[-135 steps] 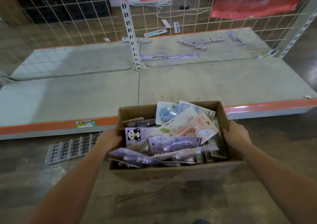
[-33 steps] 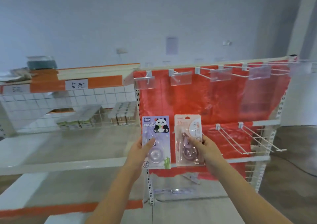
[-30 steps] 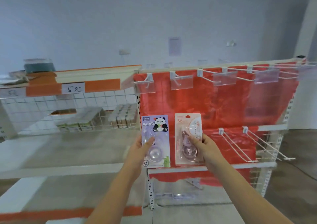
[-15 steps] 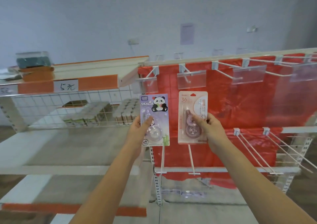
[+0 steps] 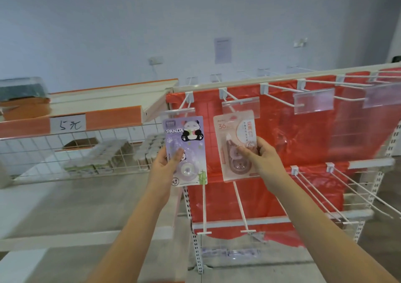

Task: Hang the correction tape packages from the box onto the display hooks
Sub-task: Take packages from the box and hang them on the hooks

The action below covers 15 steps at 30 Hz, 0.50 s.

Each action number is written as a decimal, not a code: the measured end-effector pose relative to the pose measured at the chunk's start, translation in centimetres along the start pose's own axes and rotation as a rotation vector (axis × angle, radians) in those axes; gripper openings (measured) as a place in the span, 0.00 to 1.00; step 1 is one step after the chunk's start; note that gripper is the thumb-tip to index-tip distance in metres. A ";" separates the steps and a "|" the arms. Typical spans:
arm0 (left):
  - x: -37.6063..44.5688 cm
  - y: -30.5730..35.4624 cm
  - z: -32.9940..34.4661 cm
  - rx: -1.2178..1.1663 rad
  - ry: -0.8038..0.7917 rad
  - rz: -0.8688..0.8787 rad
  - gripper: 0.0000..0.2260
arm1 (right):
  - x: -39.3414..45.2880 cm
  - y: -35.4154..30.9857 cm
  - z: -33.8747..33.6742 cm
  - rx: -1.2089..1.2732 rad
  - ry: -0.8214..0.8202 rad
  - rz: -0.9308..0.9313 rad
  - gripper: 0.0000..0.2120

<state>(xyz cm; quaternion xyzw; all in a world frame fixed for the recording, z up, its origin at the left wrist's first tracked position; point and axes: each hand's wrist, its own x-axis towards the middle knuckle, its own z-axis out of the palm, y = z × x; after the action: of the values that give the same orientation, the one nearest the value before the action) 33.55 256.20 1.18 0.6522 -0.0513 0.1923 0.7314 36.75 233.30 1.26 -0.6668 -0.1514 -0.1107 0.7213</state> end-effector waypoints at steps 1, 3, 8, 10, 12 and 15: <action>0.1 0.1 -0.1 -0.015 0.000 -0.001 0.22 | 0.0 -0.1 0.1 0.012 0.017 -0.002 0.09; 0.3 0.4 -0.2 -0.032 -0.006 -0.006 0.20 | 0.0 -0.5 0.3 0.026 0.042 -0.014 0.09; 0.6 0.9 -0.4 -0.021 -0.034 -0.011 0.12 | 0.3 -1.0 0.5 0.011 0.055 0.002 0.08; 0.7 1.1 -0.4 -0.009 -0.043 -0.011 0.11 | 0.5 -0.8 0.7 -0.006 0.071 0.033 0.08; 0.8 1.3 -0.3 0.009 -0.043 -0.015 0.13 | 0.8 -0.7 0.9 -0.012 0.105 0.070 0.07; 1.1 1.2 -0.2 0.012 -0.026 -0.015 0.09 | 1.1 -0.7 1.2 0.011 0.133 0.104 0.07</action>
<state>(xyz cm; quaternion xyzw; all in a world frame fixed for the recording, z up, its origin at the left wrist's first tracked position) 34.12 256.72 2.68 0.6593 -0.0550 0.1786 0.7283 37.48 234.48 2.39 -0.6611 -0.0688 -0.1163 0.7380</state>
